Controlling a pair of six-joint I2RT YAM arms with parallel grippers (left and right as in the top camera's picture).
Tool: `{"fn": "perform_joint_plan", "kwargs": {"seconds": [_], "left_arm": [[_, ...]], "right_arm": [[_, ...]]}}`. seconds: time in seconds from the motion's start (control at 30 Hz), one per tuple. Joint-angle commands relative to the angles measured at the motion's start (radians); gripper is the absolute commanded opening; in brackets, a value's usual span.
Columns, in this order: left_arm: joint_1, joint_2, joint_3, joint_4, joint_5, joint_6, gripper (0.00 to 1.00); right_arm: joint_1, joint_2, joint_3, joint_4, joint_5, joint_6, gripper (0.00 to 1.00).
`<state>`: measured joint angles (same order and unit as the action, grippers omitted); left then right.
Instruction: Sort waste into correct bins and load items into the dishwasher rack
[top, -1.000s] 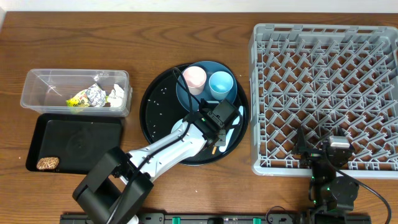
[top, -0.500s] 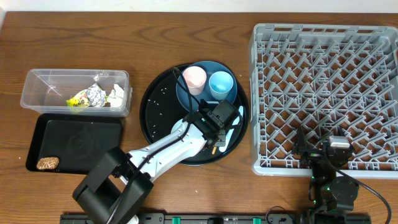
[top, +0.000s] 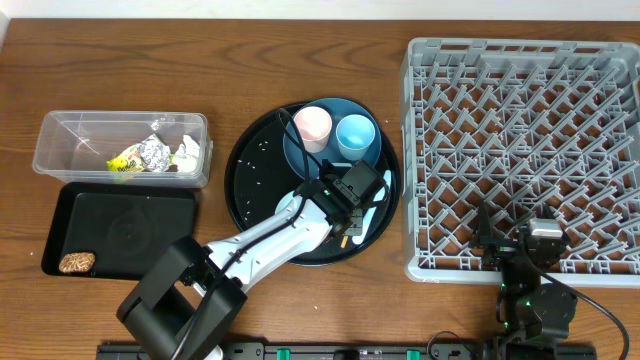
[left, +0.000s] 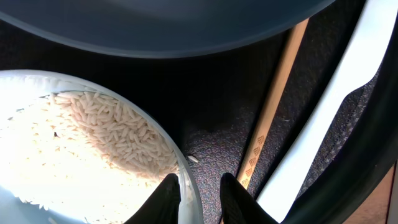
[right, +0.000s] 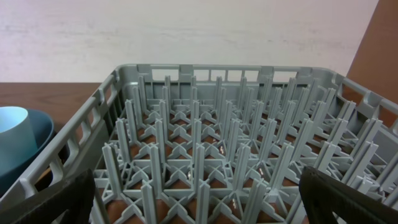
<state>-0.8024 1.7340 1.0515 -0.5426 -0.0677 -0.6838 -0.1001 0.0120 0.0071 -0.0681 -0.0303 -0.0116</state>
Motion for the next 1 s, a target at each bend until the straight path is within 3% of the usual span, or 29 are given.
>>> {"fn": "perform_joint_plan", "kwargs": {"seconds": [0.0, 0.6, 0.9, 0.97], "left_arm": [[-0.002, 0.011, -0.017, -0.005, -0.024, -0.002, 0.25], [-0.002, 0.011, -0.017, -0.005, -0.031, -0.002, 0.33], [-0.002, 0.011, -0.017, -0.004, -0.053, -0.002, 0.32], [-0.002, 0.011, -0.017, -0.004, -0.053, -0.002, 0.26]], "right_arm": [[0.008, -0.001, -0.002, -0.004, -0.003, -0.009, 0.99], [0.008, -0.001, -0.002, -0.004, -0.003, -0.008, 0.99], [0.008, -0.001, -0.002, -0.004, -0.003, -0.008, 0.99], [0.008, -0.001, -0.002, -0.004, -0.003, -0.008, 0.99]]}}
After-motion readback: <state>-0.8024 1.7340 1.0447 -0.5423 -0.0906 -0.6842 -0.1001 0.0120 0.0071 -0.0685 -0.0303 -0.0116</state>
